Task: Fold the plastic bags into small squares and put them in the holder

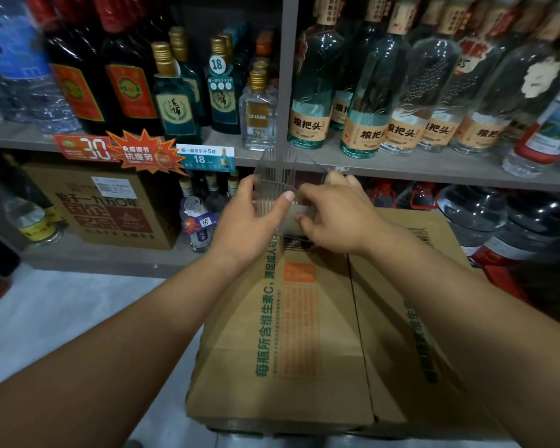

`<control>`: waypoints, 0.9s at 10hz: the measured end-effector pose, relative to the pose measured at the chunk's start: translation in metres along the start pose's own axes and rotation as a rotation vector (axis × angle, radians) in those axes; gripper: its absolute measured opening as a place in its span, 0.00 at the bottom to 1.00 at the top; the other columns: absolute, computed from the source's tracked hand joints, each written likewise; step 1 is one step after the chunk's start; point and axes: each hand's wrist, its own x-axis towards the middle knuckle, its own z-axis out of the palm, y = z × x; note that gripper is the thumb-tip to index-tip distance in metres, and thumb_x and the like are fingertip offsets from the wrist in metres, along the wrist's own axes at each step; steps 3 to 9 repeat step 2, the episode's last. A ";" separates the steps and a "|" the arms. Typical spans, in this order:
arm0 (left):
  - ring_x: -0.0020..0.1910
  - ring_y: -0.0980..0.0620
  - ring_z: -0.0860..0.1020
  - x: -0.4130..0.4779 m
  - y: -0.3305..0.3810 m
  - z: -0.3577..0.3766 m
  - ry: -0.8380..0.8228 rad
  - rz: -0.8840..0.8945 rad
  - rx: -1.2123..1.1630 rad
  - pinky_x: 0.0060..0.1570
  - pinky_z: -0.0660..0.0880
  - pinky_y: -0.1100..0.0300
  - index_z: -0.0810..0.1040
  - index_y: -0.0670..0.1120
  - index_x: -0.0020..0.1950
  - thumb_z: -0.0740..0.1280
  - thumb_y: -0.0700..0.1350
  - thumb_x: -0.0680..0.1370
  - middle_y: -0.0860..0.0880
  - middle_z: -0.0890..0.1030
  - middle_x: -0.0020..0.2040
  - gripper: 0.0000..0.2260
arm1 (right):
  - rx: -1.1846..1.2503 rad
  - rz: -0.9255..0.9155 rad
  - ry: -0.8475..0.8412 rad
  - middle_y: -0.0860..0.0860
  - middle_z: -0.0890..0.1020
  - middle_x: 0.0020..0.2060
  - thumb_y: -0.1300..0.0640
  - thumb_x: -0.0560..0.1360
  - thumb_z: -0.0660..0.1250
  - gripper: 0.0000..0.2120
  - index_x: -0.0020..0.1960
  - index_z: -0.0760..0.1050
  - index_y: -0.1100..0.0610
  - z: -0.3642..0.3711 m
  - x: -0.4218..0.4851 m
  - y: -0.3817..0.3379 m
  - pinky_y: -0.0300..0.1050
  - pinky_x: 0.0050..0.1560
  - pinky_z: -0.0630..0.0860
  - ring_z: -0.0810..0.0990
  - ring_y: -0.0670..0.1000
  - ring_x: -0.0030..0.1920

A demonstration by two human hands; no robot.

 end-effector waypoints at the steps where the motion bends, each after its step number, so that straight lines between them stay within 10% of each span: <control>1: 0.59 0.58 0.80 -0.004 0.001 0.001 0.020 -0.039 0.044 0.61 0.78 0.47 0.71 0.57 0.69 0.67 0.69 0.71 0.59 0.81 0.61 0.30 | -0.029 0.005 -0.001 0.44 0.77 0.41 0.44 0.76 0.65 0.08 0.49 0.73 0.48 -0.004 -0.001 -0.001 0.47 0.48 0.57 0.65 0.50 0.50; 2: 0.61 0.55 0.79 -0.009 0.006 -0.003 0.036 -0.061 0.095 0.62 0.77 0.47 0.67 0.55 0.73 0.68 0.68 0.73 0.57 0.78 0.63 0.33 | 0.042 0.074 0.173 0.44 0.81 0.52 0.44 0.76 0.67 0.14 0.58 0.79 0.48 -0.009 -0.014 0.003 0.46 0.51 0.60 0.67 0.49 0.52; 9: 0.61 0.55 0.79 -0.009 0.006 -0.003 0.036 -0.061 0.095 0.62 0.77 0.47 0.67 0.55 0.73 0.68 0.68 0.73 0.57 0.78 0.63 0.33 | 0.042 0.074 0.173 0.44 0.81 0.52 0.44 0.76 0.67 0.14 0.58 0.79 0.48 -0.009 -0.014 0.003 0.46 0.51 0.60 0.67 0.49 0.52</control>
